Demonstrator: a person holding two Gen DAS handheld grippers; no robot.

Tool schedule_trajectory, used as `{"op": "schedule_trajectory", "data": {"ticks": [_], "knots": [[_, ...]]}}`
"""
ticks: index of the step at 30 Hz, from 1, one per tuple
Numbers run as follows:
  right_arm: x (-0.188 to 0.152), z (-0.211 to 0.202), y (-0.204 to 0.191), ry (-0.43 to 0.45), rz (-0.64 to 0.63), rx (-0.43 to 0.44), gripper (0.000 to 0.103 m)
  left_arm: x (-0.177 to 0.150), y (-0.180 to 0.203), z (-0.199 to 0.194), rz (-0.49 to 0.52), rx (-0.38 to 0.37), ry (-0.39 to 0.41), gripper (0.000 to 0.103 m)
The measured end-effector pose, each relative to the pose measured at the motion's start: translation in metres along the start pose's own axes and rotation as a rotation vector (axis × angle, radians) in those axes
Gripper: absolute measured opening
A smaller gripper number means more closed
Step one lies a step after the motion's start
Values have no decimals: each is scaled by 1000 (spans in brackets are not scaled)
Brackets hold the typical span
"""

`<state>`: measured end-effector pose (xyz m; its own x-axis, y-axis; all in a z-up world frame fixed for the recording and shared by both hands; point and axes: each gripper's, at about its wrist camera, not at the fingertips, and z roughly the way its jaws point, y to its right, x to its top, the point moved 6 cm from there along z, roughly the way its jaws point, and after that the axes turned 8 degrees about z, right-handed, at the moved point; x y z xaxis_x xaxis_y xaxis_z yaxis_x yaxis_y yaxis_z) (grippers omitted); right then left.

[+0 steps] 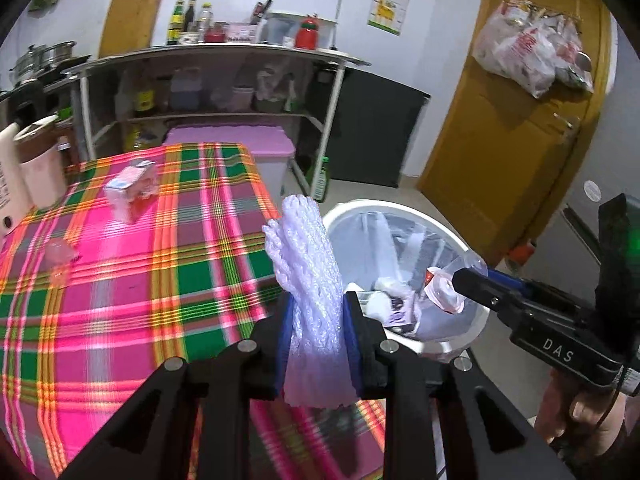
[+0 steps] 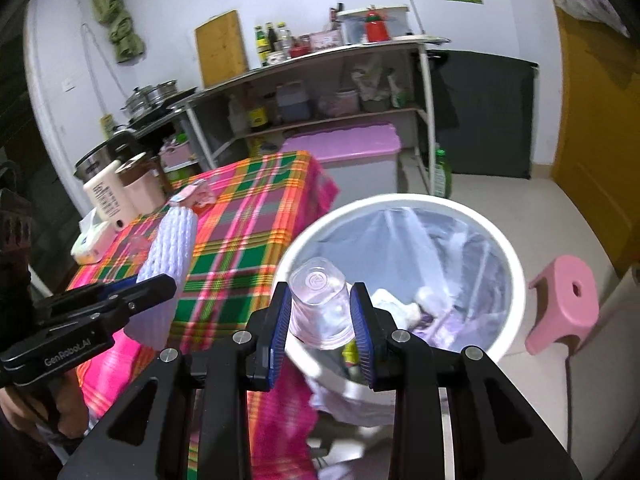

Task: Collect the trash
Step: 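Carry the white rope and clear cup over the trash bin, then open both tools to drop the rope and cup into the bin, then move both tools back over the table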

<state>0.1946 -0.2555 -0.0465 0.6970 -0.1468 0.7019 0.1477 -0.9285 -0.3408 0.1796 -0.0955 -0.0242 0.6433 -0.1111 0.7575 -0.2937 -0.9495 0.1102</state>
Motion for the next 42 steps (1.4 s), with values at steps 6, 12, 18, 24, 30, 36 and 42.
{"op": "schedule_trajectory", "data": {"ticks": [6, 12, 18, 24, 30, 36, 42], "knots": [[1, 4, 27, -9, 40, -34, 32, 11, 21, 22, 37, -42, -18, 26], [0, 10, 46, -27, 65, -54, 32, 19, 40, 43, 64, -79, -41, 26], [-4, 17, 58, -53, 83, -70, 32, 19, 52, 61, 83, -110, -73, 26], [-8, 22, 67, -76, 84, -78, 33, 21, 57, 73, 96, -129, -95, 27], [-8, 26, 71, -80, 89, -93, 33, 22, 60, 79, 99, -140, -104, 31], [-6, 23, 69, -62, 88, -92, 44, 22, 57, 82, 87, -142, -105, 41], [-3, 19, 64, -51, 69, -91, 44, 23, 55, 75, 80, -144, -91, 41]]}}
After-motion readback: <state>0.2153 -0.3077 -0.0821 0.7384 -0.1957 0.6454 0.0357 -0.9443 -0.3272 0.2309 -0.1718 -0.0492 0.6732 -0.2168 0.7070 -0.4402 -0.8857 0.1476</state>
